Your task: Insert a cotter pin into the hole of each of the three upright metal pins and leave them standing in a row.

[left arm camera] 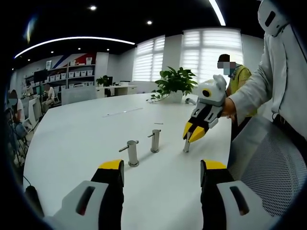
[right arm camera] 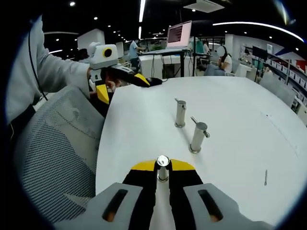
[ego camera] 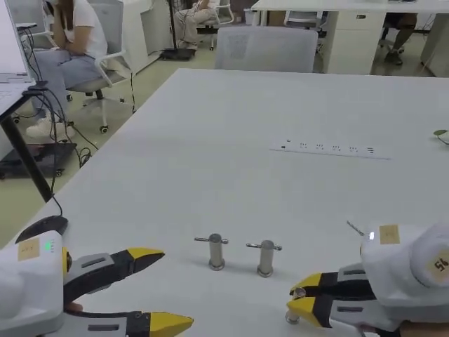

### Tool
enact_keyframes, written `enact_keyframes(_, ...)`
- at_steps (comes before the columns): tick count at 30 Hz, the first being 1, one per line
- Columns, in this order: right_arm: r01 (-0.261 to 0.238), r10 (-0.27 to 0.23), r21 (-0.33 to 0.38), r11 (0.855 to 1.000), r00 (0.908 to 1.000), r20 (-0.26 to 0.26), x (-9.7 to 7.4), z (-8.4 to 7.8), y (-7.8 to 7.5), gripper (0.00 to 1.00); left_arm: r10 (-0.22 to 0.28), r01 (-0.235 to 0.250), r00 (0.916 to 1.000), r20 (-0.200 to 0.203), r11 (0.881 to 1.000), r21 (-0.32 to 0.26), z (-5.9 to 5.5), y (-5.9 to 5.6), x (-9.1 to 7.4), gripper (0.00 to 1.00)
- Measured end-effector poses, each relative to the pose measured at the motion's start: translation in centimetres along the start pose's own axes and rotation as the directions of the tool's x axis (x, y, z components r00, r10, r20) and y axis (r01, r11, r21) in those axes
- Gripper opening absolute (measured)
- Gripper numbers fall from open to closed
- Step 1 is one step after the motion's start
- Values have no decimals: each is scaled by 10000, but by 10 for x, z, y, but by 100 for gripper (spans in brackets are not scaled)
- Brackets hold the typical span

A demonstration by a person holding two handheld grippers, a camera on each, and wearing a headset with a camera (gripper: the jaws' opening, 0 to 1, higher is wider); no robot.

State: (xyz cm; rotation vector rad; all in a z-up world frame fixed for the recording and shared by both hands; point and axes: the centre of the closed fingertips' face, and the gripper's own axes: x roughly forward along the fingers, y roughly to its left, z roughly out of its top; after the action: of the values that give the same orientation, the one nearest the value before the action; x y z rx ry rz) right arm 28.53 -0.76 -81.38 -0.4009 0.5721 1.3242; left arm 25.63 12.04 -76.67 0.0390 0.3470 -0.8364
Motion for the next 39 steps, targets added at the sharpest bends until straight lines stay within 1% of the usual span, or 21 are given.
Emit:
enact_keyframes(2, 106, -105, 73, 9999, 9999, -64, 1, -2, 0, 9, -2, 2, 10000, -11, 10000, -22, 0, 0, 0, 64)
enact_keyframes(4, 343, -341, 119, 9993, 9993, -122, 1, -4, -3, 9, -6, 6, 10000, -29, 10000, -24, -1, 0, -1, 64)
enact_keyframes(6, 414, -411, 148, 9990, 9990, -170, 2, -5, -3, 9, -10, 10, 10000, -16, 10000, -50, -1, -1, -1, 64)
enact_keyframes(12, 725, -723, 132, 9973, 9973, -99, 4, -6, 0, 9, -33, 33, 10000, 0, 10000, -69, 0, -2, -1, 63)
enact_keyframes(13, 868, -867, 153, 9961, 9962, -102, 5, -6, 0, 9, -35, 35, 10000, 8, 10000, -69, 0, -2, -1, 63)
enact_keyframes(15, 949, -945, 223, 9952, 9954, -183, 6, -8, 0, 9, -37, 37, 10000, 22, 10000, -82, 1, -1, -1, 63)
enact_keyframes(16, 1167, -1160, 227, 9929, 9929, -272, 7, -10, -2, 9, -36, 36, 10000, 35, 10000, -91, 1, -1, -1, 63)
enact_keyframes(17, 1257, -1251, 267, 9917, 9919, -226, 7, -10, -3, 9, -36, 36, 10000, 34, 10000, -92, 2, -1, -1, 63)
enact_keyframes(19, 1406, -1397, 654, 9879, 9900, -187, 6, -9, -4, 9, -55, 55, 10000, 13, 9999, -88, 1, -2, 0, 63)
enact_keyframes(22, 1633, -1622, 851, 9829, 9866, -196, 7, -8, -7, 10, -75, 75, 10000, -15, 9999, -99, 1, -2, 0, 62)
enact_keyframes(26, 1696, -1687, 831, 9820, 9855, -169, 7, -8, -6, 10, -112, 112, 9999, 19, 9999, -102, 1, -1, 2, 62)
enact_keyframes(30, 1532, -1521, 840, 9846, 9882, -192, 8, -8, -6, 12, -134, 135, 9999, 20, 9999, -98, 1, -1, 3, 62)
enact_keyframes(32, 1526, -1507, 856, 9846, 9882, -277, 8, -10, -6, 15, -133, 133, 9999, 24, 9999, -90, 2, -1, 4, 62)
enact_keyframes(37, 1449, -1440, 1067, 9837, 9895, -159, 7, -10, -5, 23, -120, 120, 9999, 35, 9999, -96, 3, 0, 4, 62)
enact_keyframes(39, 1421, -1417, 1101, 9837, 9898, -116, 6, -9, -4, 25, -120, 120, 9999, 31, 9999, -95, 3, 0, 4, 62)
